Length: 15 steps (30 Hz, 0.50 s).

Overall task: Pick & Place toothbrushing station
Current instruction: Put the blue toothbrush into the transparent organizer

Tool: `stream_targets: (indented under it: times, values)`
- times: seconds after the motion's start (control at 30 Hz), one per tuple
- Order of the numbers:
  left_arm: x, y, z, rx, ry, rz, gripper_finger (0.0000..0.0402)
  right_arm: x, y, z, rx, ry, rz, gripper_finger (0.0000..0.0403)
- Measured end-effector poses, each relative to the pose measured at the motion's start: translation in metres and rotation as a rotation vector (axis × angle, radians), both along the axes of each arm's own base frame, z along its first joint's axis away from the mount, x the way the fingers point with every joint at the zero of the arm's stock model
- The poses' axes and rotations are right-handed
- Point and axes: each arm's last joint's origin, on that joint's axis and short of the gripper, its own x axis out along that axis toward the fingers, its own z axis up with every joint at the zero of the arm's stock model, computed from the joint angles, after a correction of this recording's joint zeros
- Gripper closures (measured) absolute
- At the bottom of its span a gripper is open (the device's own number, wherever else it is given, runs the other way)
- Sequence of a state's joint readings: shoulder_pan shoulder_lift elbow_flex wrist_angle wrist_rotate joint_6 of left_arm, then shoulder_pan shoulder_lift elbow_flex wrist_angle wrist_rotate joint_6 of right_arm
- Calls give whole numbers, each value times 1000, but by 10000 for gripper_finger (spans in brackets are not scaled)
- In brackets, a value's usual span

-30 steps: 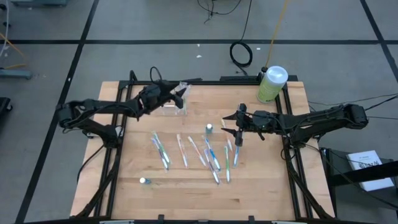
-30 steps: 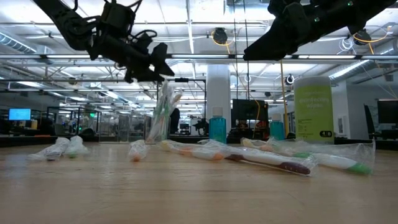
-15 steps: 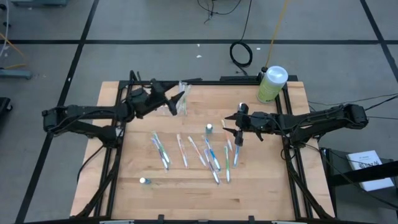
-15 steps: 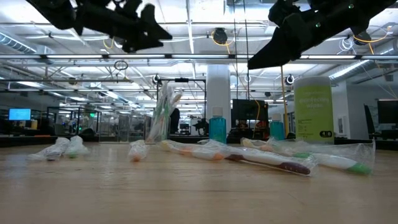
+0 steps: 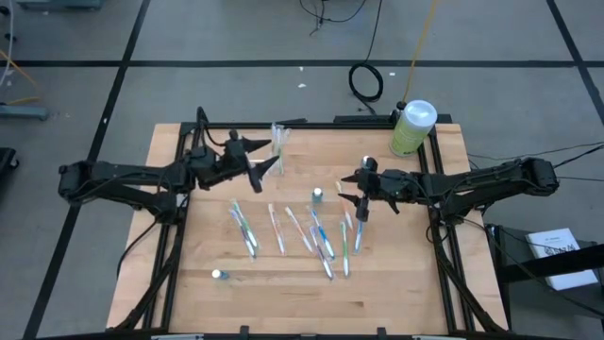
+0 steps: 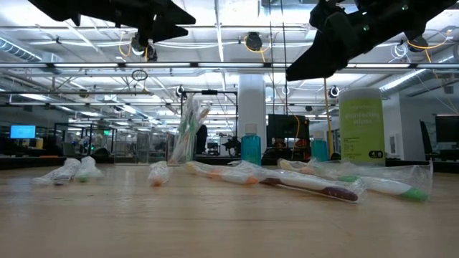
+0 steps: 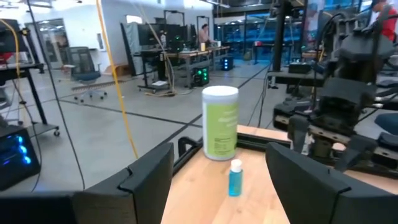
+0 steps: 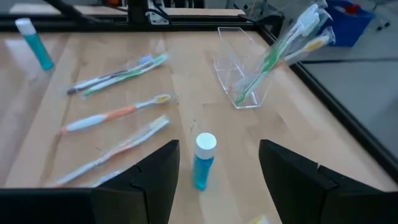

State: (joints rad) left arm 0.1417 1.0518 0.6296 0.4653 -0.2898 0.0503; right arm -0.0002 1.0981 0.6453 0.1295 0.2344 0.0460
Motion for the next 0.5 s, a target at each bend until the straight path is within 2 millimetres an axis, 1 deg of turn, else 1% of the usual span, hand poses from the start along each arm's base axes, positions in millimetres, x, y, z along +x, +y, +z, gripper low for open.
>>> stream_targets:
  times: [0.13, 0.23, 0.37, 0.5]
  values:
    - [2, -2, -3, -3, 19, -8, 140, 0, 0, -2, 42, -22, -17, 190]
    - [2, -2, -2, -11, 10, -9, 140, -2, 0, -9, 43, -47, -17, 190]
    - [2, -2, -4, -64, 7, -11, 140, -6, 0, -17, 44, -120, -13, 190]
    - [2, -2, -6, -85, 19, -12, 140, -7, 0, -21, 41, -120, -10, 190]
